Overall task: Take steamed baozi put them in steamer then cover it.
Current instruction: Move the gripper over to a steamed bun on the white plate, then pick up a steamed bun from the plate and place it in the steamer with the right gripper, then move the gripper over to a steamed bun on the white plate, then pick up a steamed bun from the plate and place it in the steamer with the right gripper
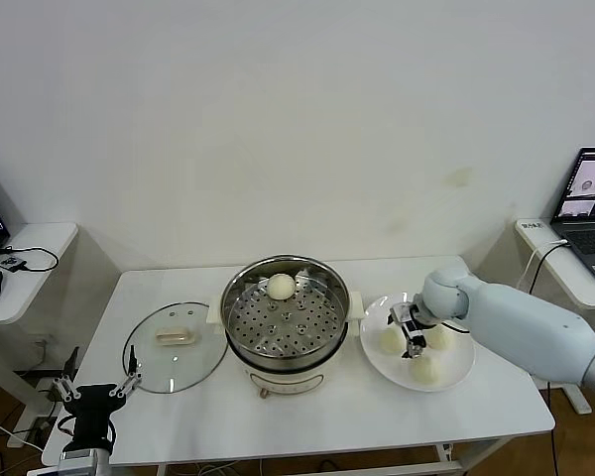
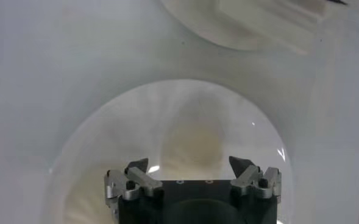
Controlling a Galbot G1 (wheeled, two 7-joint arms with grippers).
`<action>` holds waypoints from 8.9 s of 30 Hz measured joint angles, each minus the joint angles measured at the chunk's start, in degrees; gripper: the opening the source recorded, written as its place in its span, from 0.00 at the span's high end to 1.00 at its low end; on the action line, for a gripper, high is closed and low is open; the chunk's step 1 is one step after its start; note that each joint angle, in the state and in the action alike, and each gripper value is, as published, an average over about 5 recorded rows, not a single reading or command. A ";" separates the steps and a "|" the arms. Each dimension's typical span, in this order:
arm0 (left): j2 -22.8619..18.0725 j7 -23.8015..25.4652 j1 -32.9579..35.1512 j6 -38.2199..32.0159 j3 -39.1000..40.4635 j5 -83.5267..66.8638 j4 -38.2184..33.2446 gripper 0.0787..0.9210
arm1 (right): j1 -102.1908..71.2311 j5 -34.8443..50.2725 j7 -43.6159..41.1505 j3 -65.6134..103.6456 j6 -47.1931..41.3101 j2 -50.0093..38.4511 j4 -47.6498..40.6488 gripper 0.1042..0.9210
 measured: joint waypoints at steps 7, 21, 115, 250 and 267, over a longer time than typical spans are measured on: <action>-0.09 -0.05 -0.03 0.00 0.04 0.01 -0.04 0.12 | -0.68 -0.71 -0.12 0.54 0.04 1.21 -1.67 0.23; -0.24 -0.17 0.21 -0.02 0.00 0.04 -0.61 0.12 | 0.24 -0.12 -1.66 0.99 0.05 0.97 -1.65 0.32; -0.36 -0.29 0.05 0.18 0.02 -0.30 -4.09 0.12 | 37.54 27.76 -3.09 -18.54 -13.78 16.84 9.42 0.12; -2.32 -1.05 0.34 0.07 -1.27 0.61 -3.48 0.12 | 32.52 15.98 -2.50 -20.88 10.01 17.78 15.75 0.37; -2.51 -1.23 0.10 -0.12 -1.27 0.54 -2.74 0.12 | 29.19 8.33 -2.95 -22.24 17.82 19.56 15.40 0.37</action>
